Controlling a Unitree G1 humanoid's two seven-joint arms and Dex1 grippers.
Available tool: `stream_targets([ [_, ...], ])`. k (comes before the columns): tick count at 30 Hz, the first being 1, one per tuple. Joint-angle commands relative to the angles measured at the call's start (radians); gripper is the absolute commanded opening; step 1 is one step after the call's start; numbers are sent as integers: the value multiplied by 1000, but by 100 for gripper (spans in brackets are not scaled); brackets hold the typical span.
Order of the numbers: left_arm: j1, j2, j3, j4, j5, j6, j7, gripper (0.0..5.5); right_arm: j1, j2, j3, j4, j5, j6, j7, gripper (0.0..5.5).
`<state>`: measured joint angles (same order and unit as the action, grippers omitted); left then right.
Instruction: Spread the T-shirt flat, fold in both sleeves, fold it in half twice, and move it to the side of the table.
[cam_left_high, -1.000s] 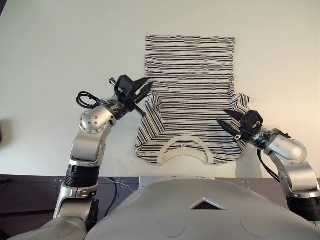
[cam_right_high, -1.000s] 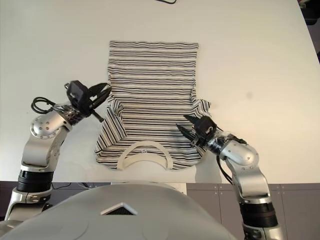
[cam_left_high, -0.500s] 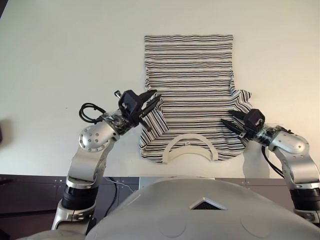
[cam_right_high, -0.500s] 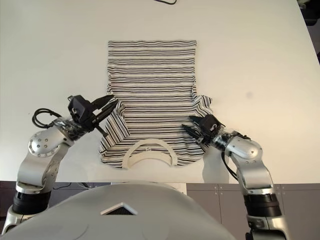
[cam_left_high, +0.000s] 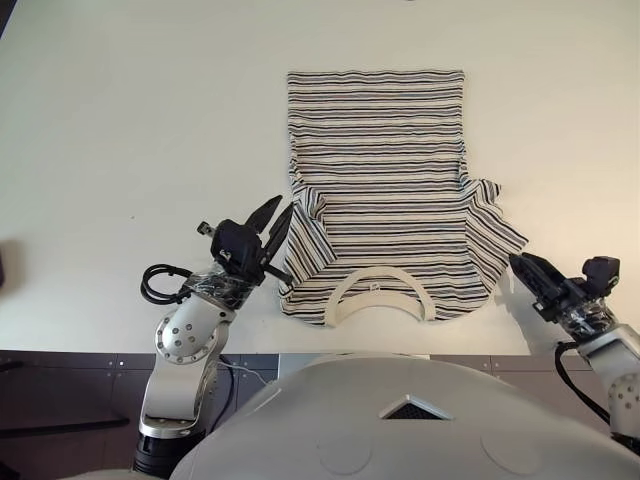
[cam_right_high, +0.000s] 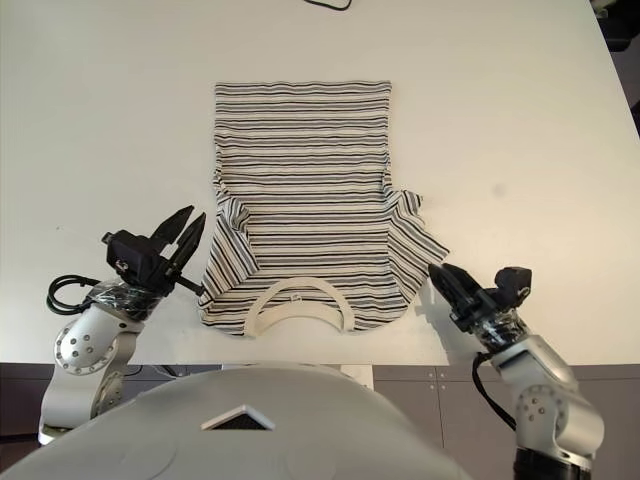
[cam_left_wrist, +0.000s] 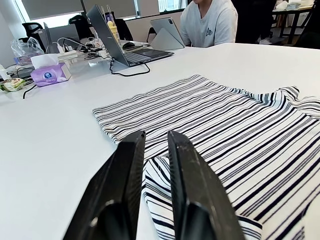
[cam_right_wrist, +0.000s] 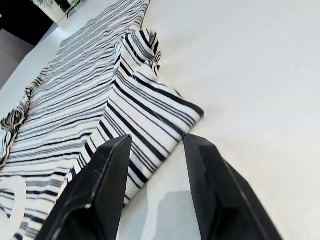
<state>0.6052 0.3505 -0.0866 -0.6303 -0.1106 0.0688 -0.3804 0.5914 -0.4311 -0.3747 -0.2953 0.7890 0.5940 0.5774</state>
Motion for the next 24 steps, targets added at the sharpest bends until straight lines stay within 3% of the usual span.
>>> stream_targets([
  [1, -20, 13, -20, 23, 52, -16, 3, 81, -73, 11, 9, 19, 8, 90, -93, 192],
  [9, -24, 16, -16, 40, 82, -37, 5, 81, -116, 0, -26, 31, -11, 114, -155, 192],
  [15, -10, 4, -33, 43, 96, -43, 17, 81, -102, -26, 10, 19, -62, 93, -111, 192],
  [24, 3, 6, -42, 43, 105, -35, 15, 86, -102, -32, 37, 14, -129, 78, -101, 40],
])
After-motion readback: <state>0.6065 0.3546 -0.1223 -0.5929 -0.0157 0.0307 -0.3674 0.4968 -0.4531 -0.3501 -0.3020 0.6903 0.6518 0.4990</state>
